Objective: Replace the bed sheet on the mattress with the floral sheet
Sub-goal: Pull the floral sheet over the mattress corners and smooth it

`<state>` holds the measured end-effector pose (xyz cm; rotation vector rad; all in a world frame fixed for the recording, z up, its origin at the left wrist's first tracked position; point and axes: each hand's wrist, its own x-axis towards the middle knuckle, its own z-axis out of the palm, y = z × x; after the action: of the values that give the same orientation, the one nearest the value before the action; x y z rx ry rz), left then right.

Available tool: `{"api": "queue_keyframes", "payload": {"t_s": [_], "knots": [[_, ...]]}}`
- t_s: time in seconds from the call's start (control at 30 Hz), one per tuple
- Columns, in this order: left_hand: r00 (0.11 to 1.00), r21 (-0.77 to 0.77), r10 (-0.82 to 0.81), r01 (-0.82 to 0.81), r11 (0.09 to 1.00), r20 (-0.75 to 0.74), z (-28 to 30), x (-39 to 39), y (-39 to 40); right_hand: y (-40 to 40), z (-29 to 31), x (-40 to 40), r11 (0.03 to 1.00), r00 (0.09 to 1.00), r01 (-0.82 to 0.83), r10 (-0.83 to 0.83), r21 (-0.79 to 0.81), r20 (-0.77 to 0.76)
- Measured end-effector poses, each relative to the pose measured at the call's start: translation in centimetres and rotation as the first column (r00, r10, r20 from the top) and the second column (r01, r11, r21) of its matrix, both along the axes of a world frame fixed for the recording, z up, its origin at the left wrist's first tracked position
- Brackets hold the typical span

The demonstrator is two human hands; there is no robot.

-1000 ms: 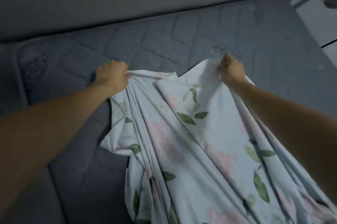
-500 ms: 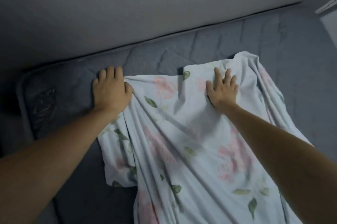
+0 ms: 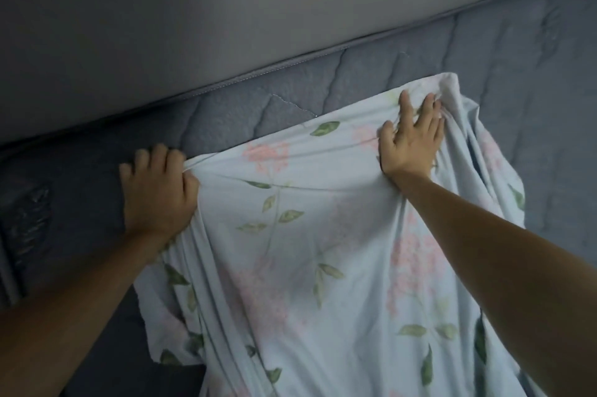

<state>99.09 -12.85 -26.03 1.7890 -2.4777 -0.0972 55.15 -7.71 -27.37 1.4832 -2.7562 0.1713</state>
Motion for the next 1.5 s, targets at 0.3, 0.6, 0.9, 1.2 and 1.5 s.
{"api": "queue_keyframes", "payload": {"t_s": [0.3,0.6,0.9,1.2,1.5], "knots": [[1.0,0.048,-0.015,0.015,0.999,-0.007,-0.2,0.3,-0.2,-0.5,1.2,0.9,0.994,0.996,0.049,-0.041,0.098,-0.076],[0.997,0.164,-0.042,0.052,0.985,-0.067,1.3,1.1,-0.6,1.1,4.2,23.1,0.991,0.983,-0.003,-0.021,0.13,0.183],[0.982,0.172,-0.084,0.114,0.978,-0.171,0.5,1.3,-1.1,3.0,1.1,28.3,0.987,0.995,0.09,-0.096,0.136,0.038],[0.842,0.27,-0.162,0.339,0.901,-0.515,3.3,5.2,-0.9,2.2,2.5,29.7,0.947,0.988,0.141,-0.155,0.288,0.028],[0.801,0.608,0.05,0.41,0.68,-0.596,6.5,10.6,-0.3,1.3,9.4,34.1,0.898,0.847,-0.401,0.288,0.18,0.447]]}}
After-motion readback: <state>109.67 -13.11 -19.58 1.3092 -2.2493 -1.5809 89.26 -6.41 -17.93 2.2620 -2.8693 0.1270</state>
